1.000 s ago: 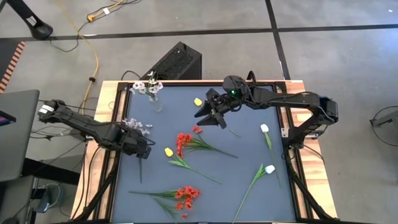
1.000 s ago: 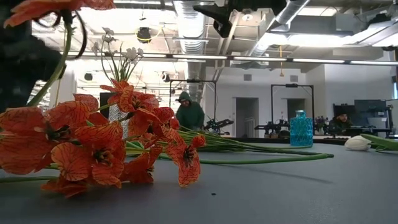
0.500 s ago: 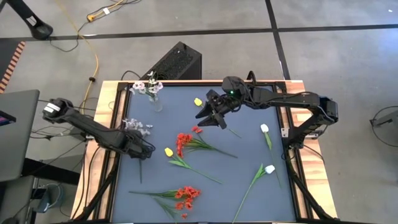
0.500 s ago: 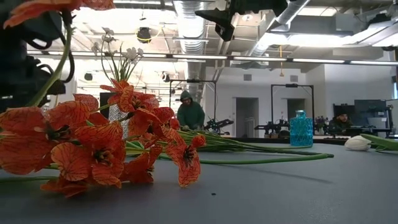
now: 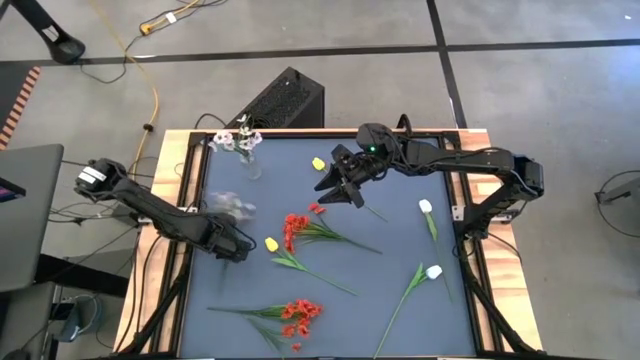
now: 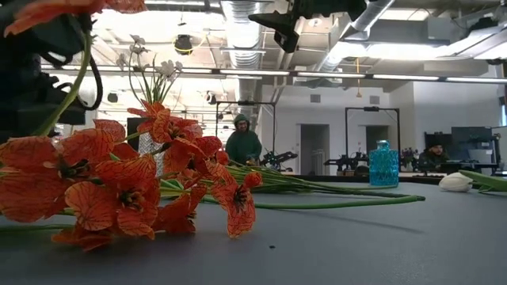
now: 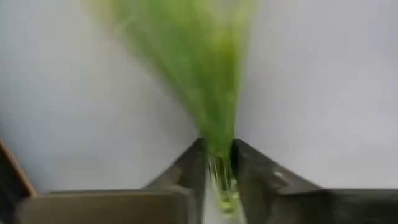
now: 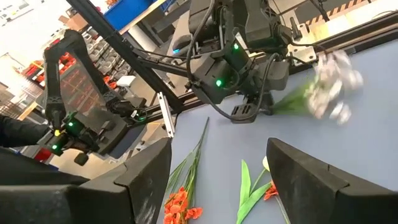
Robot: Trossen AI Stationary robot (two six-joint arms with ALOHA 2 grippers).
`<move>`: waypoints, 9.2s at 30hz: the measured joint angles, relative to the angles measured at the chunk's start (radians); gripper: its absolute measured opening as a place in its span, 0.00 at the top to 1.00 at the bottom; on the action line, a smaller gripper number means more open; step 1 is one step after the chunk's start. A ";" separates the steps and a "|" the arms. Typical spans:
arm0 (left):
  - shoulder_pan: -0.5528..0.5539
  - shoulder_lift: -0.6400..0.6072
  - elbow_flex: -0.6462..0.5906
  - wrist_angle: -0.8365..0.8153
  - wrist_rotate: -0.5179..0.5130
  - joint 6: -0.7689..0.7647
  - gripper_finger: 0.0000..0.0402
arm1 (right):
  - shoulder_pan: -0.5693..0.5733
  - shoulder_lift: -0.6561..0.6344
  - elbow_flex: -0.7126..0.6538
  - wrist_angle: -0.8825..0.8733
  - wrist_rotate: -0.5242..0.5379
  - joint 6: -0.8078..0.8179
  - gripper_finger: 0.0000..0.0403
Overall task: Sort flowers into vase by color
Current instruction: Put the white flowers into the transparent vase
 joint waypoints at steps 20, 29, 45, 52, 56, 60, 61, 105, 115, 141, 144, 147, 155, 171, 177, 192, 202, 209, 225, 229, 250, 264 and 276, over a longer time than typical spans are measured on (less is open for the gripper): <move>0.001 -0.476 0.008 0.699 -0.023 0.687 0.99 | -0.005 0.000 0.000 0.013 0.023 0.000 0.28; 0.001 -0.508 0.008 1.158 0.121 1.111 0.99 | -0.005 0.000 0.000 0.017 0.028 0.009 0.28; 0.096 -0.490 0.009 1.341 -0.013 1.501 0.99 | 0.051 0.001 0.000 0.176 0.073 0.096 0.28; 0.244 -0.458 0.009 1.348 -0.016 1.468 0.99 | 0.150 0.001 0.001 0.366 0.184 -0.066 0.28; 0.313 -0.406 0.010 1.408 0.076 1.416 1.00 | 0.200 0.016 0.002 0.363 0.387 -0.190 0.28; 0.356 -0.306 0.064 1.403 0.160 1.392 1.00 | 0.215 0.043 0.002 0.380 0.409 -0.181 0.28; 0.364 -0.279 0.086 1.402 0.179 1.396 1.00 | 0.215 0.044 0.001 0.373 0.407 -0.162 0.28; 0.471 -0.358 0.235 0.931 -0.013 1.538 1.00 | 0.159 0.081 0.001 0.387 0.415 -0.159 0.28; 0.471 -0.229 0.235 1.074 0.071 1.460 1.00 | 0.158 0.103 0.002 0.371 0.491 -0.250 0.28; 0.471 -0.209 0.234 1.114 -0.002 1.410 1.00 | 0.144 0.126 0.000 0.419 0.493 -0.209 0.46; 0.471 -0.209 0.234 1.119 -0.003 1.409 1.00 | 0.144 0.131 0.001 0.425 0.497 -0.208 0.57; 0.471 -0.209 0.234 1.120 -0.003 1.408 1.00 | 0.144 0.131 0.001 0.425 0.505 -0.209 0.68; 0.472 -0.209 0.234 1.118 -0.009 1.391 0.97 | 0.144 0.131 0.001 0.423 0.520 -0.205 0.94; 0.472 -0.482 0.235 0.775 -0.019 1.444 0.61 | 0.022 0.114 -0.006 0.534 0.514 -0.176 0.93; 0.471 -0.620 0.235 0.459 -0.083 1.236 0.57 | -0.092 0.206 -0.080 0.971 0.521 -0.012 0.93; 0.471 -0.590 0.235 0.239 -0.017 0.989 0.57 | -0.182 0.714 0.345 1.076 0.510 0.116 0.93; 0.470 -0.577 0.235 0.237 0.002 0.961 0.57 | -0.168 0.801 0.552 0.843 0.440 -0.003 0.93; 0.471 -0.570 0.235 0.236 -0.004 0.937 0.57 | -0.146 0.801 0.558 0.823 0.450 -0.087 0.94; 0.471 -0.508 0.234 0.237 -0.028 0.913 0.57 | -0.129 0.802 0.557 0.801 0.603 -0.100 0.94; 0.471 -0.479 0.234 0.238 -0.026 0.914 0.57 | -0.124 0.850 0.561 0.904 0.607 -0.046 0.94; 0.470 -0.466 0.234 0.256 0.052 0.918 0.57 | -0.085 0.884 0.569 0.809 0.544 -0.191 0.94; 0.470 -0.465 0.234 0.258 0.052 0.921 0.57 | -0.082 0.883 0.569 0.726 0.672 -0.195 0.94; 0.470 -0.465 0.234 0.265 0.052 0.921 0.57 | -0.079 1.026 0.813 0.565 0.668 -0.172 0.94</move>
